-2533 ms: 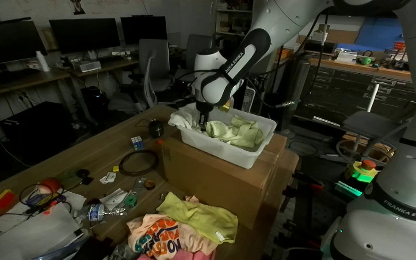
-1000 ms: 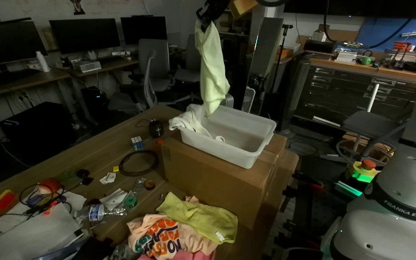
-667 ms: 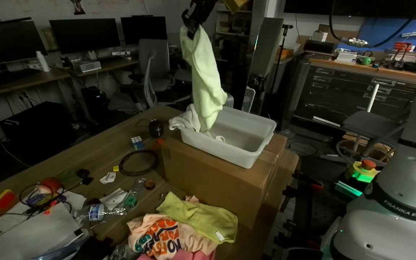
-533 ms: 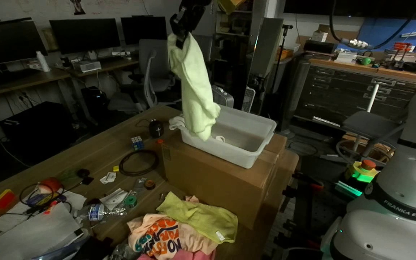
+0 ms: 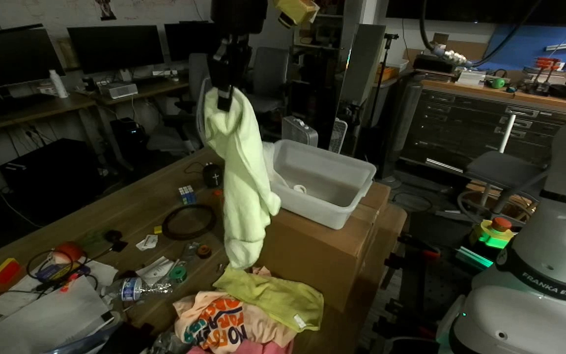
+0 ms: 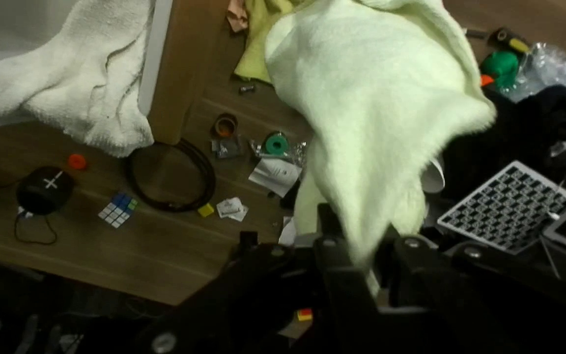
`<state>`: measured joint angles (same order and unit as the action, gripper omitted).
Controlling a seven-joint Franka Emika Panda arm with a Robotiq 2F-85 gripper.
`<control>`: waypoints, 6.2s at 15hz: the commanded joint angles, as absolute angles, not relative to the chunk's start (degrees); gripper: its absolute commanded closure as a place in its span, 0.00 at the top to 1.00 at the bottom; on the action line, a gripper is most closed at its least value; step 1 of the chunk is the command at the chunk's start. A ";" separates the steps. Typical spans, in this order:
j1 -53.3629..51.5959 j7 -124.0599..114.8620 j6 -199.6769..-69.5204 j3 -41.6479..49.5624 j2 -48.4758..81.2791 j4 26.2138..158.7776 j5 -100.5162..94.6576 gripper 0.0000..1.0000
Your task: Remove the things from the bowl and put them on the table
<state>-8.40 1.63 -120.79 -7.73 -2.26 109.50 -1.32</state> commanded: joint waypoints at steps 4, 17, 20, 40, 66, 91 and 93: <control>-8.35 4.47 -113.29 -7.94 2.39 104.06 -8.87 0.73; -3.74 9.82 -119.27 -2.79 14.28 98.82 -17.78 1.00; -2.47 13.08 -122.69 -2.02 17.29 97.38 -17.06 1.00; 6.09 33.25 -137.41 -6.23 35.24 88.47 -4.17 1.00; 4.36 30.09 -124.31 -3.55 45.15 77.43 -7.28 1.00; 2.46 28.00 -117.85 -3.16 44.89 76.94 -10.46 0.05; 2.56 27.48 -118.35 -3.19 44.42 77.23 -10.13 0.00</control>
